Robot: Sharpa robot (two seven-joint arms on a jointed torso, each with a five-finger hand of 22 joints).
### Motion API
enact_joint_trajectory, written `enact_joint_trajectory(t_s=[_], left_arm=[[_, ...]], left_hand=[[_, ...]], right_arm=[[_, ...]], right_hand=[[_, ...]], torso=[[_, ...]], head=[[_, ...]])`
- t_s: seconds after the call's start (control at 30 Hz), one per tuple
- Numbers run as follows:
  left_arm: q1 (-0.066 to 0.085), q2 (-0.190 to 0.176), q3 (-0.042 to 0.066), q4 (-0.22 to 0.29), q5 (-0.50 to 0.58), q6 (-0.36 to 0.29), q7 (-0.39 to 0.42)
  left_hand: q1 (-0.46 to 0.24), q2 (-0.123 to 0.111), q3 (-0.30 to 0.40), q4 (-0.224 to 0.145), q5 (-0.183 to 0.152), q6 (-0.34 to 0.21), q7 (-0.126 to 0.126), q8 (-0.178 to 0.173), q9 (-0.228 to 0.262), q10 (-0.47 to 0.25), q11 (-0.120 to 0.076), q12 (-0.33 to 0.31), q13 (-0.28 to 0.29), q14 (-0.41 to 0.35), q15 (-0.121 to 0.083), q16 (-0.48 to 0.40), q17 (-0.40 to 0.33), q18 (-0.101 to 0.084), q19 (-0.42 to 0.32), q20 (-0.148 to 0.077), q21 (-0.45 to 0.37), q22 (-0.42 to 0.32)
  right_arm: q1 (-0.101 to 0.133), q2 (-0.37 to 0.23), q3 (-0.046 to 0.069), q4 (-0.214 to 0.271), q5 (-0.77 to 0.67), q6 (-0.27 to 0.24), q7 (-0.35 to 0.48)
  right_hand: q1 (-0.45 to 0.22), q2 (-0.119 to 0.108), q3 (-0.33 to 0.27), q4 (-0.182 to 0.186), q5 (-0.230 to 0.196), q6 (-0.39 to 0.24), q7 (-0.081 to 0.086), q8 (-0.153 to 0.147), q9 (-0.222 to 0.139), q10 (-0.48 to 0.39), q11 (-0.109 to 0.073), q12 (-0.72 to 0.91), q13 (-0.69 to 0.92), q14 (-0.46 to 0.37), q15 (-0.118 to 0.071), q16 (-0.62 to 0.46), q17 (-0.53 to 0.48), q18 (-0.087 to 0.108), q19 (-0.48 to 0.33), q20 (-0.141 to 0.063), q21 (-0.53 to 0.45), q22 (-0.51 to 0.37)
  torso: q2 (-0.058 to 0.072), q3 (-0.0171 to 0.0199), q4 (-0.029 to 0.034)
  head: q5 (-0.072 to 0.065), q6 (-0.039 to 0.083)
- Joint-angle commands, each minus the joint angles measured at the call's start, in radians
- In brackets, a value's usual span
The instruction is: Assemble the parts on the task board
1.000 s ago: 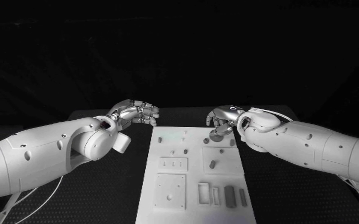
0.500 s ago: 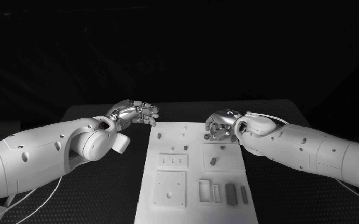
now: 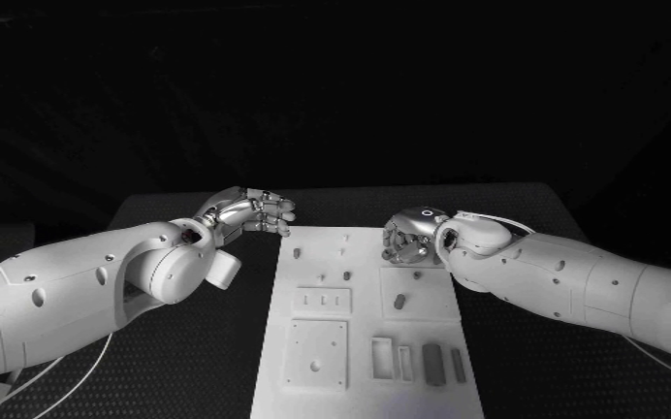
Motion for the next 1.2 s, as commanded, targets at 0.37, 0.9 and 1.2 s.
enact_joint_trajectory(t_s=[0.37,0.9,1.2], left_arm=[[0.006,0.001,0.002,-0.002,-0.003,0.015,0.002],[0.006,-0.001,0.002,-0.004,-0.003,0.015,-0.001],[0.006,-0.001,0.002,-0.004,-0.003,0.014,-0.002]], left_hand=[[-0.012,0.002,-0.006,-0.001,0.005,0.002,0.008,-0.006,-0.002,0.005,0.005,-0.007,0.001,0.001,0.008,-0.009,0.004,-0.005,0.000,-0.004,-0.008,-0.001],[-0.014,0.001,-0.006,0.000,0.005,0.001,0.009,-0.008,-0.002,0.006,0.005,-0.010,0.002,0.002,0.008,-0.012,0.006,-0.006,0.000,-0.005,-0.010,-0.001],[-0.015,0.002,-0.006,0.000,0.005,0.001,0.009,-0.008,-0.002,0.006,0.006,-0.012,0.002,0.002,0.008,-0.014,0.008,-0.007,0.000,-0.006,-0.010,-0.001]], right_arm=[[-0.001,0.003,0.000,0.006,-0.019,0.025,0.000],[-0.003,0.002,0.000,0.006,-0.029,0.038,-0.001],[-0.003,0.001,0.000,0.011,-0.030,0.016,-0.006]], right_hand=[[-0.006,0.023,0.005,0.004,-0.003,0.033,-0.008,0.001,0.008,0.018,-0.005,0.006,0.015,0.005,-0.006,0.022,0.002,0.032,-0.002,-0.005,0.017,0.020],[0.022,0.082,0.021,-0.001,-0.003,0.077,-0.021,0.014,0.023,0.033,-0.017,0.002,0.031,0.004,-0.017,0.042,0.000,0.032,-0.011,-0.011,0.036,0.020],[0.031,0.099,0.104,0.009,-0.003,0.097,-0.023,0.012,0.030,0.045,-0.019,-0.006,0.040,0.004,-0.017,0.053,-0.006,0.032,-0.014,-0.007,0.042,0.017]], torso=[[0.016,0.0016,0.0035],[0.023,0.0046,0.0028],[0.026,0.0055,0.0034]], head=[[-0.001,-0.002],[-0.001,0.003],[-0.002,0.006]])
